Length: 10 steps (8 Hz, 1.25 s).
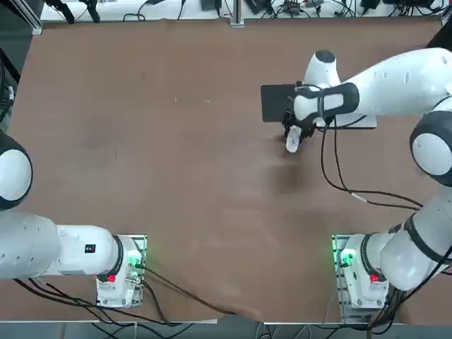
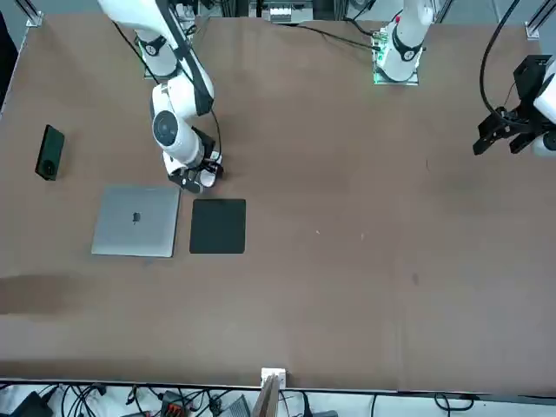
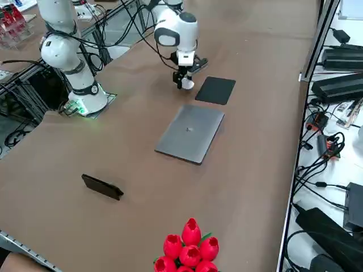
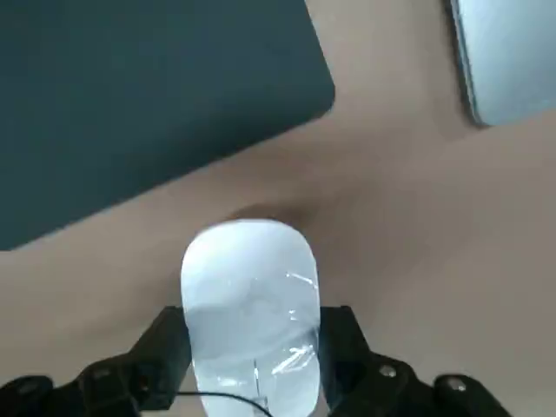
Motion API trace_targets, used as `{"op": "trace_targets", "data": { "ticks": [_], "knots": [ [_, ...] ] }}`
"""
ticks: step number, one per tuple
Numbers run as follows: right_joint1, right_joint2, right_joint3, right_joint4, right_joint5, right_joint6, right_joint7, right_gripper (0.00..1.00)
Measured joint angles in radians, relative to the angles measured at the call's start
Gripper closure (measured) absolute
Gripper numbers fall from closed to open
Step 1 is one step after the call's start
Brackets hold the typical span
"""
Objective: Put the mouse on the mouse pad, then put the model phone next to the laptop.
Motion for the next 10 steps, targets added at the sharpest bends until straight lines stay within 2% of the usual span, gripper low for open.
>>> {"op": "trace_targets", "data": {
  "ticks": [1, 3, 6, 8, 10],
  "knots": [
    [-0.012, -0.006, -0.008, 0.074, 0.001, -0.080, 0.015, 0.21],
    [-0.045, 0.013, -0.016, 0.228, 0.002, -0.152, 0.029, 0.21],
    [-0.058, 0.154, -0.016, 0.417, 0.006, -0.172, 0.161, 0.21],
    [-0.059, 0.232, -0.016, 0.459, 0.007, -0.150, 0.253, 0.21],
    [-0.057, 0.288, -0.013, 0.462, 0.008, -0.096, 0.262, 0.21]
  ]
}}
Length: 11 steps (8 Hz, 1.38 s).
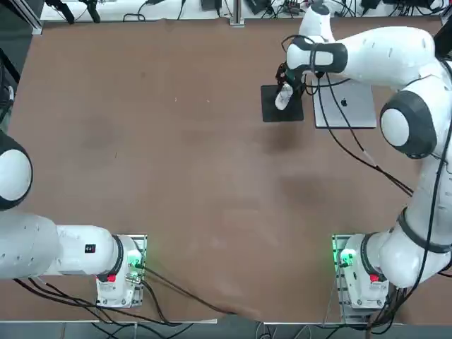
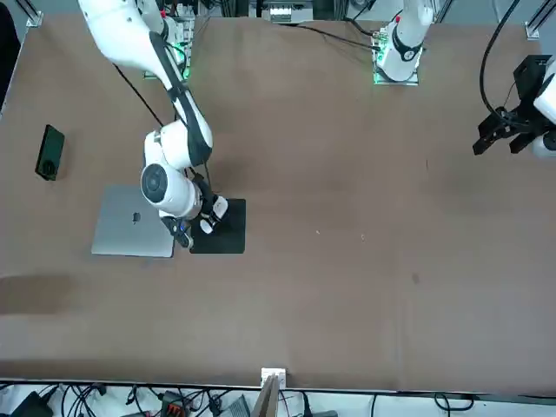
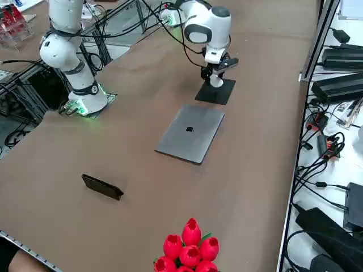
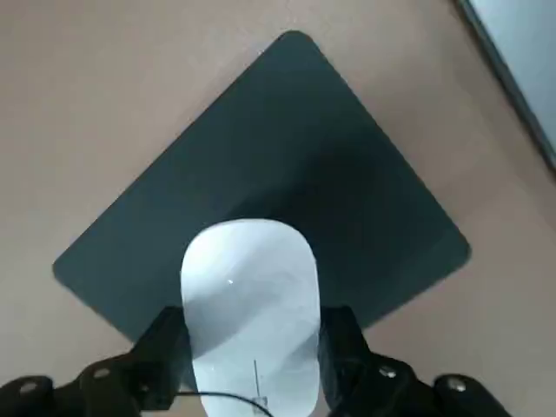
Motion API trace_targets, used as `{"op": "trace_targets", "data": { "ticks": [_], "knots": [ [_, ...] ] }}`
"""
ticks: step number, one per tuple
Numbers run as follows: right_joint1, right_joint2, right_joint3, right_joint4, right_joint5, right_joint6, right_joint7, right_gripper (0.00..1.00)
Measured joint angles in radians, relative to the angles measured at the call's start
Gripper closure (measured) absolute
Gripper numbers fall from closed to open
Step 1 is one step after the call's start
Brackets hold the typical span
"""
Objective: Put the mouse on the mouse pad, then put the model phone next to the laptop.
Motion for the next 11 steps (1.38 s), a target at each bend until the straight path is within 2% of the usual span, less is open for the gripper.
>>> {"op": "trace_targets", "data": {
  "ticks": [1, 4, 6, 8, 11],
  "knots": [
    [0.001, 0.012, 0.000, 0.003, -0.009, 0.009, -0.037, 0.21],
    [0.003, 0.013, 0.001, 0.014, -0.022, 0.004, -0.402, 0.21],
    [0.004, 0.013, 0.001, 0.017, -0.061, -0.007, -0.575, 0.21],
    [0.004, 0.013, 0.001, 0.017, -0.113, -0.015, -0.652, 0.21],
    [0.004, 0.024, 0.001, 0.036, -0.129, -0.016, -0.672, 0.21]
  ]
}}
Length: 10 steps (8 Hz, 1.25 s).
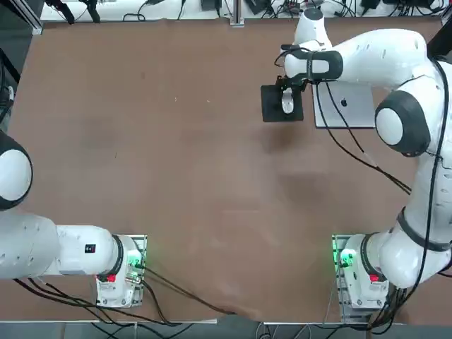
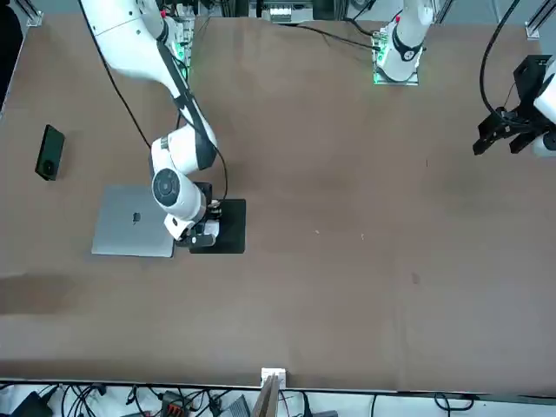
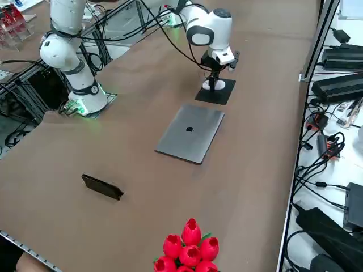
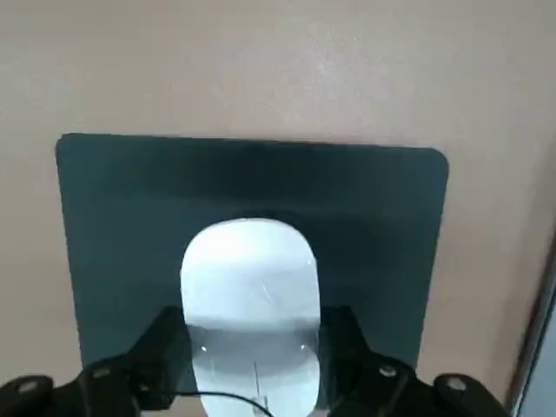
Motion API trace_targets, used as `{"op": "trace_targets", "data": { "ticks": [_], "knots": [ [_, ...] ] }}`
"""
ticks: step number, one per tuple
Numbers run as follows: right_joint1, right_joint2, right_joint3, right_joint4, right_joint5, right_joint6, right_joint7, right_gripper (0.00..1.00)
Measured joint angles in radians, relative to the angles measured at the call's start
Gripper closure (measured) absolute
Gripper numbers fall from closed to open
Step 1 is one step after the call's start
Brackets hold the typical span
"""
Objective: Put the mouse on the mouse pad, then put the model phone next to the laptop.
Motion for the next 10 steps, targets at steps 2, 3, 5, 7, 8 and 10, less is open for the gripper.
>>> {"op": "trace_targets", "data": {
  "ticks": [2, 3, 5, 7, 8, 10],
  "knots": [
    [0.000, 0.012, 0.000, 0.026, 0.000, -0.002, 0.000, 0.06],
    [0.001, 0.016, 0.000, 0.034, 0.000, -0.004, 0.000, 0.00],
    [0.001, 0.017, 0.000, 0.040, 0.000, -0.015, 0.000, 0.00],
    [-0.005, -0.018, -0.006, 0.073, 0.001, -0.086, 0.014, 0.00],
    [-0.026, -0.078, -0.017, 0.092, 0.001, -0.174, 0.024, 0.00],
    [-0.149, -0.256, -0.031, 0.107, 0.000, -0.448, 0.012, 0.00]
  ]
}}
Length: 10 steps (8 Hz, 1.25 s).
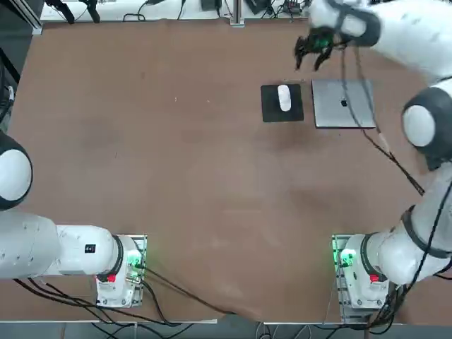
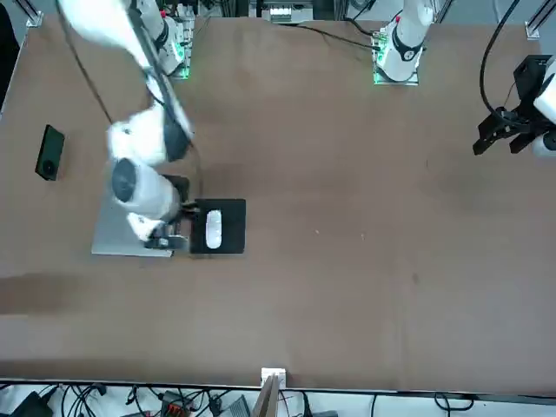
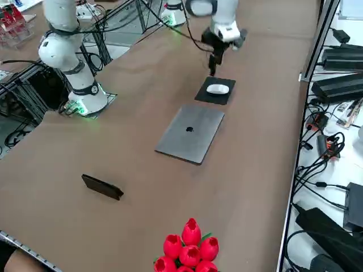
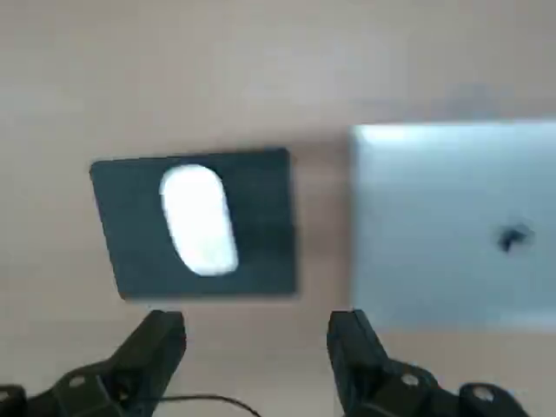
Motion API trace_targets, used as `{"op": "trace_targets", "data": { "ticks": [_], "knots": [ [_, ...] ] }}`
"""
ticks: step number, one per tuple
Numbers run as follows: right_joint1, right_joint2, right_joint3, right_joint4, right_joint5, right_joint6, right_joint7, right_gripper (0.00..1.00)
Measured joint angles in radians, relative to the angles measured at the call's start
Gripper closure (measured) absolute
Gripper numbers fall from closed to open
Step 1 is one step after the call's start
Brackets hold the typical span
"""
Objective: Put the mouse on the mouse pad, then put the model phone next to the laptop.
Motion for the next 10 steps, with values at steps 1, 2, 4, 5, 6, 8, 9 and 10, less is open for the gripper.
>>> {"op": "trace_targets", "data": {
  "ticks": [1, 2, 4, 5, 6, 8, 9, 10],
  "knots": [
    [-0.086, -0.077, -0.003, -0.001, -0.004, -0.118, -0.036, 0.00],
    [-0.178, -0.133, -0.006, -0.004, -0.010, -0.194, -0.080, 0.00],
    [-0.355, -0.173, -0.023, -0.005, -0.040, -0.246, -0.151, 0.00],
    [-0.449, -0.166, -0.037, -0.008, -0.080, -0.247, -0.213, 0.00],
    [-0.554, -0.145, -0.048, -0.011, -0.105, -0.240, -0.324, 0.00],
    [-0.726, -0.090, -0.059, -0.052, -0.144, -0.142, -0.577, 0.00],
    [-0.770, -0.078, -0.059, -0.098, -0.175, -0.069, -0.648, 0.00],
    [-0.796, -0.075, -0.058, -0.145, -0.192, -0.008, -0.698, 0.00]
  ]
}}
